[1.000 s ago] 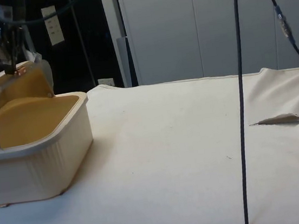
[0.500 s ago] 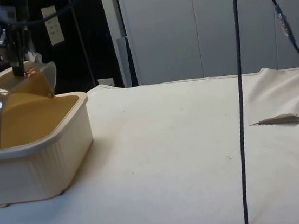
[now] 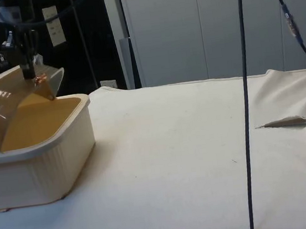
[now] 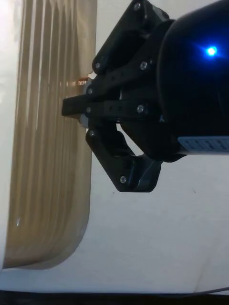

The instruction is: Open the lid, then close it.

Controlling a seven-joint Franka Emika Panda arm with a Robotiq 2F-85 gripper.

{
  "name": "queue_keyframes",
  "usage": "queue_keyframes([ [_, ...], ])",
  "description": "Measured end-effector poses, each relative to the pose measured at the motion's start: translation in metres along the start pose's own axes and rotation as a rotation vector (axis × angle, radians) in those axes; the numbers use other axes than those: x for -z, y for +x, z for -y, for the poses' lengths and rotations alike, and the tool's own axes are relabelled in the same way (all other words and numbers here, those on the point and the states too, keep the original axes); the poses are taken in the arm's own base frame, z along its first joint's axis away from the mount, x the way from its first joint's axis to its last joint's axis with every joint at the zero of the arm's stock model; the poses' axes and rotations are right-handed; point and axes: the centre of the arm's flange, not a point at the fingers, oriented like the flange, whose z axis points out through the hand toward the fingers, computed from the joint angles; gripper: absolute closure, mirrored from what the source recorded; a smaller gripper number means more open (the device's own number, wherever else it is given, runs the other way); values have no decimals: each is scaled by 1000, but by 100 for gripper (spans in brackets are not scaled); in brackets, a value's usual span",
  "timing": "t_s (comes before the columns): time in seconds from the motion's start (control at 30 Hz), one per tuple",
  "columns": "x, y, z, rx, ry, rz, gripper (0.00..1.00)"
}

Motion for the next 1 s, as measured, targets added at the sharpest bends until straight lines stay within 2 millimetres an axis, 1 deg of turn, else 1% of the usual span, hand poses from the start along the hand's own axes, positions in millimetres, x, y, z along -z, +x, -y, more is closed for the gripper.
queue_keyframes([
  [0.73,-8,-10,6,5,7,130,100],
  [1.0,-16,-16,9,9,10,182,100],
])
